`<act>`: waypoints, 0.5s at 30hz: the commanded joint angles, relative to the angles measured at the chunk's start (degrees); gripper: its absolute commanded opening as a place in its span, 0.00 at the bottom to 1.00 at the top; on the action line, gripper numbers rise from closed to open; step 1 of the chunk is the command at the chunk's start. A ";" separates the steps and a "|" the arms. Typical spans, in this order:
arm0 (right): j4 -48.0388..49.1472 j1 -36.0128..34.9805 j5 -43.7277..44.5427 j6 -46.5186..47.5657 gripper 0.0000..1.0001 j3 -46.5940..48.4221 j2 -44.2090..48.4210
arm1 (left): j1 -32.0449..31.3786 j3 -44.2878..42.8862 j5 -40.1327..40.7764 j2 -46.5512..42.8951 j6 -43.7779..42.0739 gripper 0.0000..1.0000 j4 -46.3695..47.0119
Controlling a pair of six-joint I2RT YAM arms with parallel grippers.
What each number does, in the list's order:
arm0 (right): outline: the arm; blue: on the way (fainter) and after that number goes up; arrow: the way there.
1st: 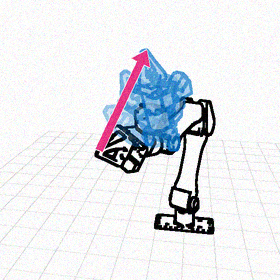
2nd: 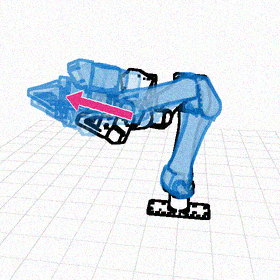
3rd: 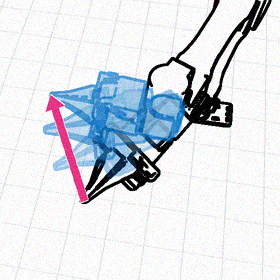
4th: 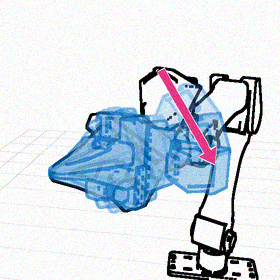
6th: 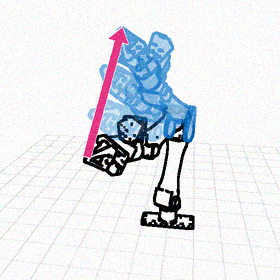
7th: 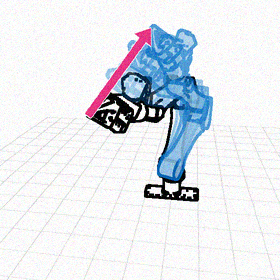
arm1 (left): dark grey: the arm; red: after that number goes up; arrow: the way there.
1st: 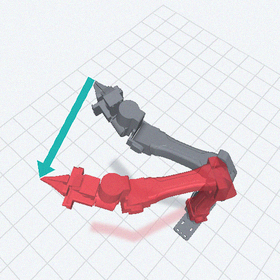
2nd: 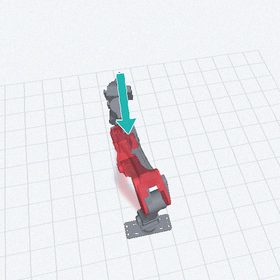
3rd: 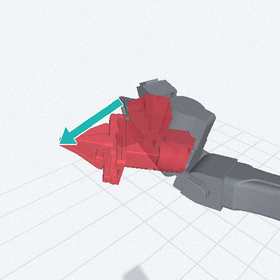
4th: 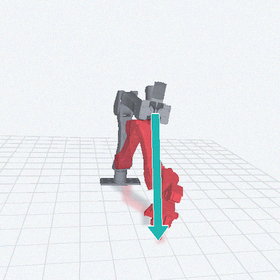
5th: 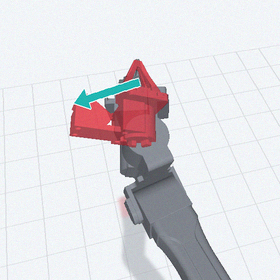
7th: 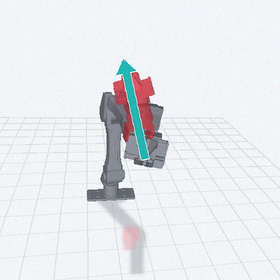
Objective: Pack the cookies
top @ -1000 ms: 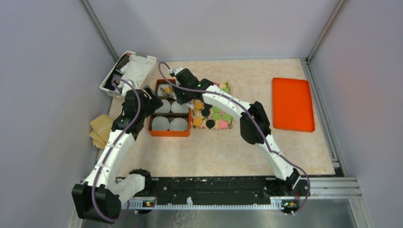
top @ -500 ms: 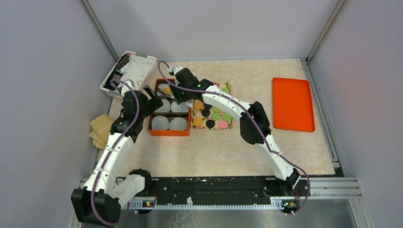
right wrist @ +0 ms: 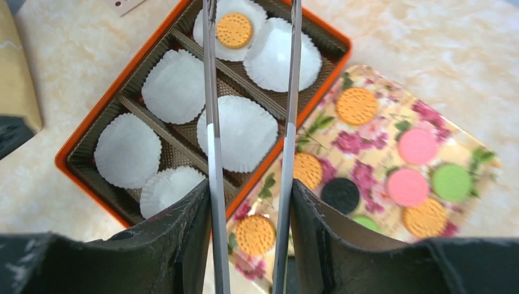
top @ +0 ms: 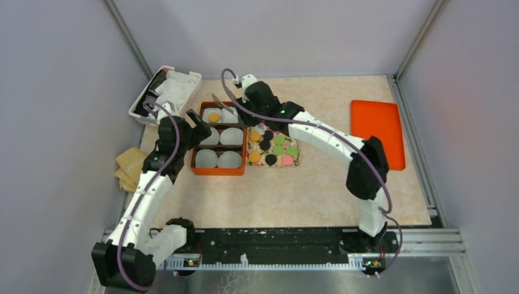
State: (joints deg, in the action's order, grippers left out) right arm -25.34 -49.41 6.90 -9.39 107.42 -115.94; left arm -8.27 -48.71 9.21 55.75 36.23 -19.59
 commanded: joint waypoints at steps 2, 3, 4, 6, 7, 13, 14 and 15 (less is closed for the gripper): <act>4.56 -0.51 7.28 1.98 0.45 -10.10 13.21 | 0.26 0.62 -2.30 1.04 -0.29 0.95 3.29; 4.44 -0.51 8.88 2.14 0.45 -12.65 14.55 | 0.27 0.62 -2.59 1.14 -0.21 0.95 3.27; 4.31 -0.55 9.97 2.33 0.45 -15.37 16.08 | 0.27 0.71 -2.88 1.23 -0.14 0.95 3.34; 4.37 -0.55 11.78 2.46 0.45 -20.59 19.23 | 0.27 0.92 -3.43 1.39 -0.11 0.95 3.71; 4.34 -0.55 12.39 2.29 0.45 -22.88 20.39 | 0.27 1.06 -3.76 1.52 -0.19 0.95 4.05; 6.09 -0.45 13.72 0.40 0.45 -32.19 22.76 | 0.27 1.74 -7.24 2.82 0.30 0.95 5.80; 6.36 -0.55 14.00 0.28 0.45 -32.66 22.27 | 0.27 1.73 -7.78 3.02 0.47 0.95 5.96; 6.44 -0.47 14.32 0.14 0.45 -32.88 21.67 | 0.27 1.72 -8.26 3.17 0.56 0.95 6.03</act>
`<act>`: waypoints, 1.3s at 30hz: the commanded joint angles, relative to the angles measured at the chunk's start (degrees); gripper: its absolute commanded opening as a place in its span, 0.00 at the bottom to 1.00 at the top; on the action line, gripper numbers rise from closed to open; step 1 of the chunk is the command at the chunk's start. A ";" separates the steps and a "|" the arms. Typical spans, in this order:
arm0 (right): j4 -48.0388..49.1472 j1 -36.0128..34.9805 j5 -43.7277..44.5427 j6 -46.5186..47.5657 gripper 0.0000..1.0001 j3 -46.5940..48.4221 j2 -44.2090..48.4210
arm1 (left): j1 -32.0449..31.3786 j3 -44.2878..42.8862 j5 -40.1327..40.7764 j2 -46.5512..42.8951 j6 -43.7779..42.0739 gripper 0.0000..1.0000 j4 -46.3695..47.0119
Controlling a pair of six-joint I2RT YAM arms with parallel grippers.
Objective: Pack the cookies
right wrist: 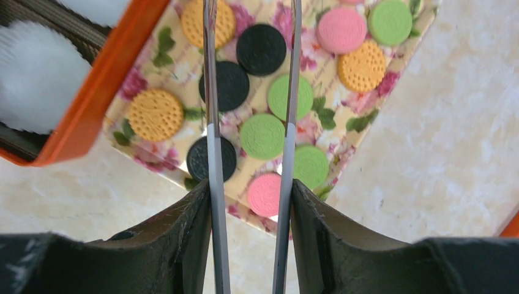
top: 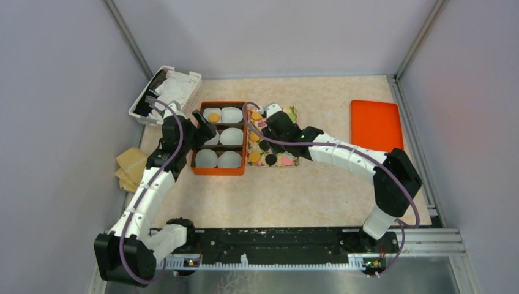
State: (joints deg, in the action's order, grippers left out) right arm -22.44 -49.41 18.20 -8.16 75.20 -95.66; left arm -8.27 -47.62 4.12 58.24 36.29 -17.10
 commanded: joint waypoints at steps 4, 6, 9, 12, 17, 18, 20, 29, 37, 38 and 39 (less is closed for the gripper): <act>4.22 -0.44 4.76 -1.18 0.45 -0.56 -1.43 | 0.27 0.66 -3.14 0.23 0.35 0.95 3.08; 4.98 -0.15 4.86 -1.09 0.45 -0.17 -2.73 | 0.27 0.76 -2.75 -0.25 0.20 0.95 2.96; 5.51 0.78 3.95 -1.06 0.45 1.76 -5.24 | 0.27 0.79 -2.39 -0.73 -0.27 0.95 2.95; 5.69 2.00 2.20 -1.24 0.45 4.28 -7.51 | 0.27 0.83 -2.12 -0.83 -0.35 0.95 2.87; 5.77 5.20 -3.18 -3.07 0.45 7.92 -11.31 | 0.28 0.96 -1.80 -0.71 -0.60 0.96 2.77; 5.79 5.63 -3.70 -3.29 0.45 8.46 -11.86 | 0.27 0.98 -1.82 -0.73 -0.65 0.95 2.73; 5.82 6.31 -4.26 -3.43 0.45 9.39 -12.48 | 0.27 1.03 -1.83 -0.62 -0.70 0.95 2.69; 4.16 7.34 -8.05 -3.48 0.19 12.93 -15.16 | 0.28 1.31 -1.76 -0.21 -0.75 0.96 2.84; 3.81 7.38 -6.86 -3.79 0.00 12.38 -11.28 | 0.27 1.34 -1.87 -0.41 -0.92 0.96 2.77; 3.66 7.39 -6.69 -3.79 0.00 12.39 -10.19 | 0.27 1.26 -1.92 -0.35 -0.84 0.95 2.78; 3.57 7.36 -6.42 -3.71 0.00 12.32 -9.11 | 0.27 1.25 -1.88 -0.33 -0.80 0.95 2.73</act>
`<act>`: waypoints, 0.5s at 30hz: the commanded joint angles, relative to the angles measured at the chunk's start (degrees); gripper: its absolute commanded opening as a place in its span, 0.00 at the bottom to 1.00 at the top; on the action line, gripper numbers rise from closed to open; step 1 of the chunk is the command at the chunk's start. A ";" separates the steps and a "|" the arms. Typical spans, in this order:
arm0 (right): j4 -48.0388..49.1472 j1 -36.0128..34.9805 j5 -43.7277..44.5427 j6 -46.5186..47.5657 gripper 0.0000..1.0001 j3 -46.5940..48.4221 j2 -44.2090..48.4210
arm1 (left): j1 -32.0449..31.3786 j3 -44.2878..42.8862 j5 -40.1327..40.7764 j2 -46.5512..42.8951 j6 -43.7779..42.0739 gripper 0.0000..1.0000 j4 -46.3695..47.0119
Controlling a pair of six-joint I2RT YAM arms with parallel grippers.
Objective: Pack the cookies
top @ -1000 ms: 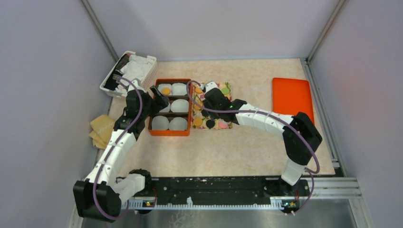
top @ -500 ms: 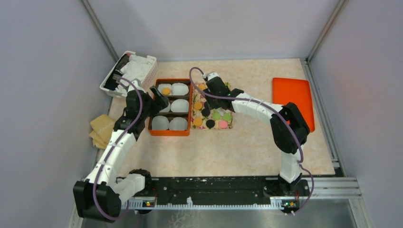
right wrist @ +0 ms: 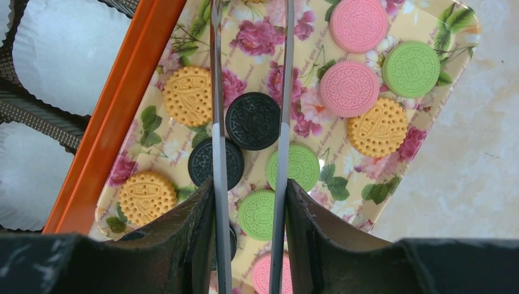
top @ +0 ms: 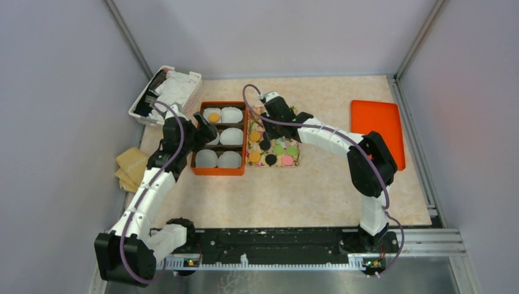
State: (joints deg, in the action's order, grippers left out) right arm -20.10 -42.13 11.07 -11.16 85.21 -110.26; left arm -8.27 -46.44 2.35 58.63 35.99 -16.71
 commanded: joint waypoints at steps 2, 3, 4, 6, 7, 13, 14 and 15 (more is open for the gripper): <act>0.95 0.11 1.08 -0.67 0.00 2.25 7.58 | 0.27 -0.17 0.48 -0.86 -0.48 0.95 2.01; 0.83 0.04 1.14 -0.70 0.00 2.20 8.54 | 0.27 -0.41 1.35 -0.94 -0.52 0.95 1.66; 0.66 -0.02 1.10 -0.71 0.00 2.24 9.51 | 0.27 -0.70 2.55 -1.11 -0.63 0.95 1.16; 0.50 -0.26 1.01 -0.64 0.00 2.39 11.26 | 0.36 -1.35 6.45 -1.56 -0.43 0.96 -0.25; 0.43 -0.39 0.99 -0.53 0.00 2.54 11.90 | 0.48 -1.86 8.01 -1.85 -0.37 0.96 -0.91; 0.27 -2.34 -2.09 -0.21 0.00 6.39 11.75 | 1.67 -4.35 11.38 -1.78 0.86 0.96 -3.53; -0.07 -2.82 -2.37 0.11 0.00 7.75 10.78 | 1.94 -4.64 11.47 -1.57 1.33 0.97 -4.01; -0.53 -3.39 -2.47 0.42 0.00 9.14 9.58 | 2.41 -4.75 11.14 -1.19 1.58 0.97 -4.26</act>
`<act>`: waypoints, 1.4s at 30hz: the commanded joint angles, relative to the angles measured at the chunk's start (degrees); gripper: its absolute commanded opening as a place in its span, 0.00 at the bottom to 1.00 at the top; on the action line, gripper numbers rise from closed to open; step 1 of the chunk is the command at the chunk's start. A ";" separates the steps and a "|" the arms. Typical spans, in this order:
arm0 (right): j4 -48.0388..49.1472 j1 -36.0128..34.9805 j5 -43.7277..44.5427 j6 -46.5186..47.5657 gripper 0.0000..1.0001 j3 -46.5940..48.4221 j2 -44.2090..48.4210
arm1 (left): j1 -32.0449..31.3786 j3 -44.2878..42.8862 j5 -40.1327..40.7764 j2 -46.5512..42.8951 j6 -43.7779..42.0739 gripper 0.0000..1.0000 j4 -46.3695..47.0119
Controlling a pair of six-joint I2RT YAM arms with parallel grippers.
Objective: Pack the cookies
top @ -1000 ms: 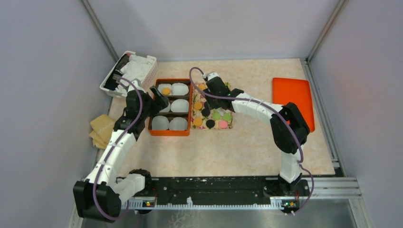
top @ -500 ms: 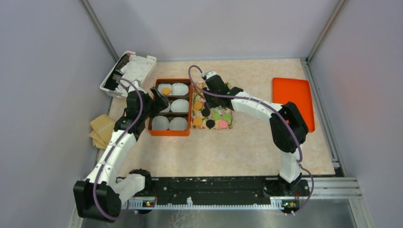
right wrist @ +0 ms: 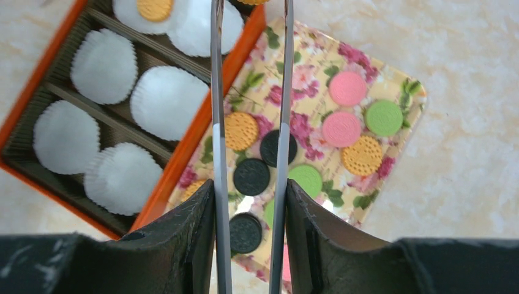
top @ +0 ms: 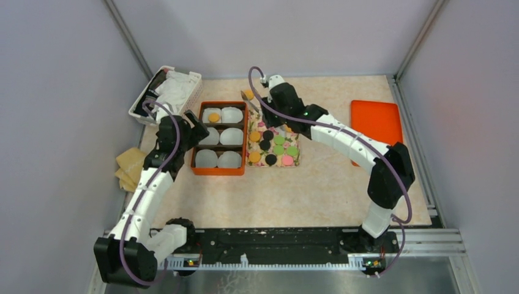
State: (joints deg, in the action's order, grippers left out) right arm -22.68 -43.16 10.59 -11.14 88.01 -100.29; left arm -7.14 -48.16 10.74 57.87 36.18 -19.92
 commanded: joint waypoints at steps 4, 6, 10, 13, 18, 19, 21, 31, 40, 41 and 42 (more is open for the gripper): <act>0.90 -4.16 -2.43 1.20 0.00 11.78 -5.54 | 1.95 -2.85 0.94 -0.02 1.99 0.97 -1.56; 0.16 -4.57 -3.01 1.12 0.00 14.16 -8.22 | 2.03 -2.28 0.65 -0.43 1.97 0.97 -1.45; 0.00 -4.80 -3.21 0.72 0.00 16.05 -12.48 | 2.04 -1.52 0.54 -1.55 1.40 0.97 -1.59; 0.41 -4.82 -3.48 0.52 0.00 15.59 -14.53 | 2.12 -1.20 0.57 -1.98 1.03 0.97 -1.62; 0.66 -4.83 -2.87 0.75 0.00 15.18 -16.75 | 2.13 -0.73 0.01 -1.87 0.97 0.97 -1.16; 0.78 -4.82 -2.71 0.90 0.00 15.18 -17.12 | 2.13 -0.63 -0.09 -1.79 0.99 0.97 -1.07; 0.83 -4.83 -2.41 1.11 0.00 15.58 -18.08 | 2.13 -0.44 -0.20 -1.85 0.99 0.97 -0.91; 1.72 -4.77 -1.19 1.21 0.27 16.24 -19.94 | 2.13 -0.11 0.44 -2.52 -0.52 0.96 -0.77; 3.41 -4.83 -1.63 1.20 0.44 15.91 -19.32 | 2.13 0.20 -0.48 -2.58 -1.25 0.97 -0.11; 3.60 -4.82 -1.63 1.20 0.47 15.88 -19.06 | 2.13 0.37 -0.85 -2.68 -1.40 0.97 0.20; 3.75 -4.81 -1.70 1.28 0.49 16.00 -19.00 | 2.13 0.47 -1.08 -2.77 -1.46 0.97 0.49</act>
State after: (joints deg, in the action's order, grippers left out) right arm -22.35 -47.79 8.49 -10.48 101.32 -120.73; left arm -5.32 -48.53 11.07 56.38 35.81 -21.61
